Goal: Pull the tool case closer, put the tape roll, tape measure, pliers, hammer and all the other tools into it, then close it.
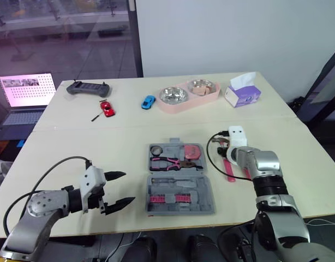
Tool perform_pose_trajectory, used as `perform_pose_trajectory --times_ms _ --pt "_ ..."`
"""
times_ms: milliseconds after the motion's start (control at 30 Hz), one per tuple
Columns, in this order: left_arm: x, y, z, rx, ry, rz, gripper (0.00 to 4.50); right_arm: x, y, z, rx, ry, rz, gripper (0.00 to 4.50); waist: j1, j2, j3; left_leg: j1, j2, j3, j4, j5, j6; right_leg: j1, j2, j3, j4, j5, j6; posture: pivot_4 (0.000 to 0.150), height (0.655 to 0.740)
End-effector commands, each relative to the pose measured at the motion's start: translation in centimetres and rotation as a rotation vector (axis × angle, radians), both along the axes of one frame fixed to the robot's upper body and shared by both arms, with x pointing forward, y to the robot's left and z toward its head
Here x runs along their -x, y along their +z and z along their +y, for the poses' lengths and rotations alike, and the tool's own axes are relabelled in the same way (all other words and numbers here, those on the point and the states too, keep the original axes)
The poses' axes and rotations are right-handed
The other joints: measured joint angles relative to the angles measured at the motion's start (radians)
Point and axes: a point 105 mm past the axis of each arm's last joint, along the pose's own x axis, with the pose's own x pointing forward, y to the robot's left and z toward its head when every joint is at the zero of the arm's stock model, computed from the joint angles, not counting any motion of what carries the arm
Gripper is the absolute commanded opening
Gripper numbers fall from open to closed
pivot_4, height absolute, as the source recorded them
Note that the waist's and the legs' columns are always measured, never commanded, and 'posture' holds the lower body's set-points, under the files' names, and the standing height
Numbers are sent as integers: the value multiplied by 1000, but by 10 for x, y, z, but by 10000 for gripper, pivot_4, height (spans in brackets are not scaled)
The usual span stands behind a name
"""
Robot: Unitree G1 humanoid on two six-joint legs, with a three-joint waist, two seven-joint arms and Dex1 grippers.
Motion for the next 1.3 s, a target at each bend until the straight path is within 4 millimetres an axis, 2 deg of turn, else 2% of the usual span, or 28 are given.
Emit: perform_pose_trajectory --times_ms 33,267,533,700,833,1067,1100,1167,1300 --pt "0 6 -1 -4 -7 -38 45000 6 -15 -5 -2 -14 55 259 0 0 0 0 0 0 0 0 0 0 0 0 0 0 0 1500 7370" --pt "-1 6 0 -7 -4 -37 45000 18 -12 -5 -17 -21 46 259 6 0 0 0 0 -1 0 0 0 0 0 0 0 0 0 1500 7370" --pt "-2 6 3 -15 -12 -29 45000 66 -7 15 -11 14 32 259 4 1 0 -1 0 -3 -3 0 0 -2 -1 0 0 0 0 1500 7370" --pt "-4 7 3 -16 -21 -27 45000 91 -13 21 -42 -18 49 259 3 1 0 -1 1 -3 -3 0 0 -2 0 0 0 -1 -1 1500 7370" --pt "-6 8 3 -15 -27 -28 45000 107 -30 25 -40 -23 86 259 4 1 0 -1 0 -3 -3 0 0 -2 0 0 0 -1 -1 1500 7370" --pt "-4 8 1 -18 -59 -21 45000 109 -46 13 -7 -64 105 259 3 -2 -2 2 0 -3 -3 0 0 -2 0 0 -2 -2 -3 1500 7370" --pt "-4 8 0 -20 -62 -21 45000 109 -46 13 -16 -67 108 9268 3 -2 -2 2 1 -3 -2 0 0 -1 0 0 -2 -2 -3 1500 7370" --pt "-4 8 1 -20 -61 -21 45000 110 -46 13 -35 -74 106 16119 4 -3 -3 2 1 -3 -2 0 0 -1 0 0 -2 -2 -3 1500 7370" --pt "-3 8 3 -20 -55 -19 45000 105 -26 9 -59 -89 46 37272 9 -3 -3 2 0 -3 -1 0 0 0 0 0 -3 -3 -3 1500 7370"
